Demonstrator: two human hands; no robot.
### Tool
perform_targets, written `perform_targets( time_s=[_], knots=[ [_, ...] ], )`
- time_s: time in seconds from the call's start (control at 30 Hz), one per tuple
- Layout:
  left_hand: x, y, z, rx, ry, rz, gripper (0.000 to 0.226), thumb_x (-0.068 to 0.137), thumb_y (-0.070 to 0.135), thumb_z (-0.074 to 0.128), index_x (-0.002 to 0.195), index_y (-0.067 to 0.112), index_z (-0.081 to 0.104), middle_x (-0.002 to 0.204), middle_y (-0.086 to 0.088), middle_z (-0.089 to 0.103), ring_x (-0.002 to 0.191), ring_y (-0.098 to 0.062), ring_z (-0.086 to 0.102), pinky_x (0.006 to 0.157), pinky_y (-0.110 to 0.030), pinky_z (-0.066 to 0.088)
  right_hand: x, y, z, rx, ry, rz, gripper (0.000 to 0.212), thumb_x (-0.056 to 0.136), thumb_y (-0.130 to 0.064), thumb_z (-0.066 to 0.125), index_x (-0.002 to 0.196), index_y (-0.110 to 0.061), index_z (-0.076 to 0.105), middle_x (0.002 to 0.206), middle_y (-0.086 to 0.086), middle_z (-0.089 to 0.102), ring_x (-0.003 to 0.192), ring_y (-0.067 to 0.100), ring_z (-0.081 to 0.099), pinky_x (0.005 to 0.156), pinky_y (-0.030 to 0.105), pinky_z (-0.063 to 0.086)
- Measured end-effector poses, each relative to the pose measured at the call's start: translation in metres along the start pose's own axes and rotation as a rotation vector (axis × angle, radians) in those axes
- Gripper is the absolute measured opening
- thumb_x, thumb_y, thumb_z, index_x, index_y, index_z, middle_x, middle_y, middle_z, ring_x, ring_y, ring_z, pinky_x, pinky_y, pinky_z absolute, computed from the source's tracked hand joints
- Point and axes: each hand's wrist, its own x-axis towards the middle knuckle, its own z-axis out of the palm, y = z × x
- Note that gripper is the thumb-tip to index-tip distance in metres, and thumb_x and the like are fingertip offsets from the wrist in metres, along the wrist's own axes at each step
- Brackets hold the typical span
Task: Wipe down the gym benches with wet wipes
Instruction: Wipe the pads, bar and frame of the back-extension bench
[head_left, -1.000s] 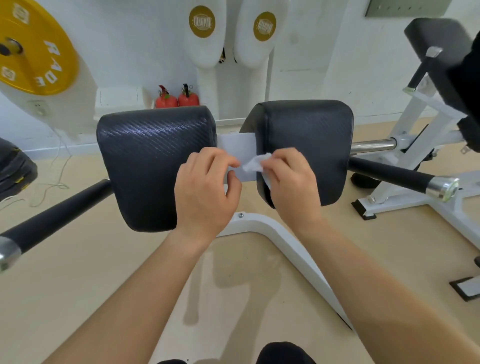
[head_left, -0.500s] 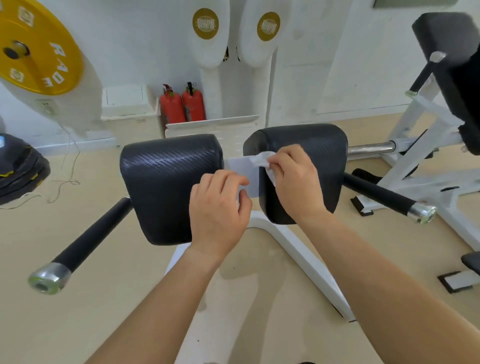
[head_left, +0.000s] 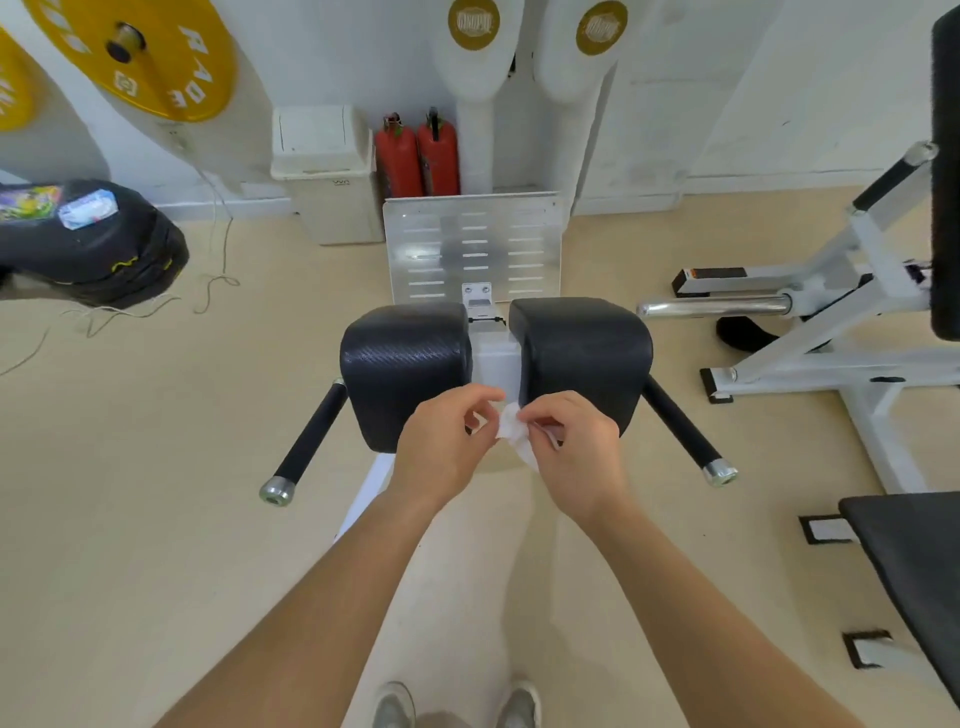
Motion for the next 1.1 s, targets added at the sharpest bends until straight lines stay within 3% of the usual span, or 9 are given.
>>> perform_targets(
  time_s=[0.1, 0.3, 0.53, 0.67, 0.8, 0.9, 0.97, 1.1],
  knots=[
    [0.001, 0.025, -0.017, -0.042, -0.01, -0.029, 0.024, 0.09, 0.028, 0.074, 0.113, 0.031, 0.071, 0.094, 0.015, 0.07, 0.085, -0.006, 0.065, 0.083, -0.031, 0.059, 0.001, -0.021, -0.019, 0.052, -0.021, 0.014, 0.015, 0.093, -0.012, 0.069, 0.103, -0.022, 0.074, 0.101, -0.009, 0.066, 0.092, 0.007, 0.063, 0.087, 0.017, 0.054],
    [0.004, 0.047, -0.047, -0.094, -0.005, -0.09, 0.009, 0.09, 0.036, 0.073, 0.092, 0.028, 0.074, 0.085, 0.012, 0.069, 0.079, -0.012, 0.066, 0.072, -0.041, 0.06, 0.011, -0.052, -0.033, 0.171, -0.082, 0.103, 0.023, 0.092, -0.009, 0.07, 0.113, -0.02, 0.07, 0.107, -0.005, 0.069, 0.097, 0.01, 0.066, 0.096, 0.033, 0.057],
    [0.022, 0.039, -0.073, -0.018, 0.029, -0.182, 0.009, 0.095, 0.03, 0.066, 0.086, 0.028, 0.065, 0.083, 0.014, 0.068, 0.078, -0.007, 0.065, 0.076, -0.033, 0.058, 0.031, -0.069, -0.026, 0.024, -0.192, 0.148, 0.031, 0.097, -0.012, 0.063, 0.126, -0.025, 0.066, 0.119, -0.005, 0.066, 0.102, 0.009, 0.061, 0.102, 0.03, 0.052],
    [0.049, 0.022, -0.064, -0.09, -0.003, -0.199, 0.008, 0.09, 0.028, 0.074, 0.087, 0.026, 0.066, 0.082, 0.015, 0.069, 0.078, -0.004, 0.065, 0.076, -0.029, 0.058, 0.052, -0.065, -0.012, 0.007, -0.096, 0.209, 0.024, 0.096, -0.021, 0.067, 0.119, -0.025, 0.071, 0.111, -0.004, 0.069, 0.094, 0.013, 0.063, 0.093, 0.032, 0.055],
    [0.081, 0.01, -0.04, -0.179, -0.091, -0.09, 0.009, 0.088, 0.028, 0.076, 0.091, 0.027, 0.068, 0.085, 0.017, 0.067, 0.082, -0.003, 0.062, 0.069, -0.014, 0.05, 0.07, -0.054, 0.01, 0.26, 0.048, 0.338, 0.02, 0.1, -0.02, 0.06, 0.112, -0.029, 0.074, 0.095, -0.009, 0.074, 0.086, 0.013, 0.069, 0.081, 0.035, 0.061],
    [0.103, -0.001, -0.026, -0.167, -0.146, -0.069, 0.015, 0.096, 0.026, 0.067, 0.11, 0.024, 0.075, 0.099, 0.014, 0.069, 0.082, 0.0, 0.06, 0.076, 0.001, 0.042, 0.087, -0.047, 0.026, 0.546, 0.143, 0.426, 0.027, 0.104, -0.015, 0.049, 0.11, -0.02, 0.075, 0.099, -0.002, 0.075, 0.095, 0.018, 0.071, 0.083, 0.037, 0.061],
    [0.116, -0.01, -0.021, -0.158, -0.234, -0.034, 0.02, 0.098, 0.021, 0.064, 0.114, 0.023, 0.075, 0.108, 0.008, 0.073, 0.088, -0.002, 0.062, 0.081, -0.002, 0.045, 0.097, -0.038, 0.032, 0.681, 0.163, 0.45, 0.022, 0.103, -0.017, 0.054, 0.109, -0.014, 0.074, 0.101, 0.003, 0.075, 0.096, 0.018, 0.071, 0.081, 0.032, 0.06],
    [0.137, -0.022, -0.024, -0.108, -0.363, -0.004, 0.025, 0.102, 0.016, 0.057, 0.115, 0.026, 0.075, 0.111, 0.016, 0.071, 0.093, 0.003, 0.065, 0.091, -0.014, 0.052, 0.116, -0.006, 0.042, 0.507, 0.214, 0.467, 0.011, 0.093, -0.016, 0.07, 0.1, -0.022, 0.076, 0.092, -0.009, 0.074, 0.087, 0.007, 0.07, 0.076, 0.021, 0.055]
  ],
)
